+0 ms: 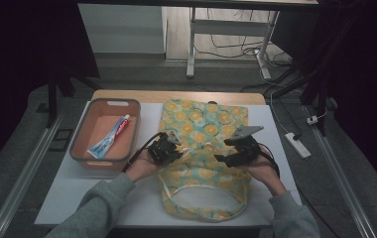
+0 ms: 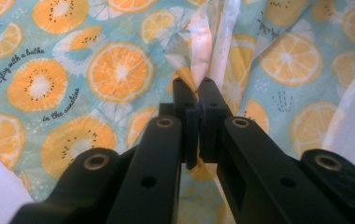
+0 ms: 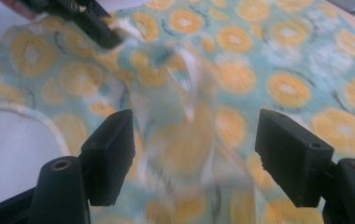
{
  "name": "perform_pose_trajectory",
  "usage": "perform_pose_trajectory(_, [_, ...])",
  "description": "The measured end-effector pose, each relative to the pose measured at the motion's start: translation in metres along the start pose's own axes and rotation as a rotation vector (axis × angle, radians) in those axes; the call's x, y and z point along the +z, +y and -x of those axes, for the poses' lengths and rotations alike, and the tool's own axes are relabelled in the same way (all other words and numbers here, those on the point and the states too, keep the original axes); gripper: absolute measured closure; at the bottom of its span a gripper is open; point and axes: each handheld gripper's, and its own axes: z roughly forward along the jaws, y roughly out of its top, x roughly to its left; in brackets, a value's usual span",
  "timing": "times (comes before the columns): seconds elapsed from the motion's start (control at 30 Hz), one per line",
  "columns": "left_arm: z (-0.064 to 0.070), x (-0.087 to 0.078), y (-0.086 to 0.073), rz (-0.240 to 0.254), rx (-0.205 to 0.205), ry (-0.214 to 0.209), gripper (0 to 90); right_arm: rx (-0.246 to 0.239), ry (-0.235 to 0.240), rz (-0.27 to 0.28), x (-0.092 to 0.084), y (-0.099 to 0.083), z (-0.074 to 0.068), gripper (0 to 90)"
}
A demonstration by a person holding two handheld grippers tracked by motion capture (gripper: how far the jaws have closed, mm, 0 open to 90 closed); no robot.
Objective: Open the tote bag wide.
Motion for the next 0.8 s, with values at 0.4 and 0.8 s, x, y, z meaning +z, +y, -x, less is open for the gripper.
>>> perform_pose_trajectory(0.4, [0.0,-0.003,0.0,0.021,0.003,-0.006,88.0,0.051,0.189,-0.226,0.08,0.005,0.028,62.6])
perform_pose_trajectory(0.8, [-0.004,-0.011,-0.002,0.071,-0.015,0.021,87.6,0.078,0.235,-0.182,0.052,0.002,-0.007,89.3])
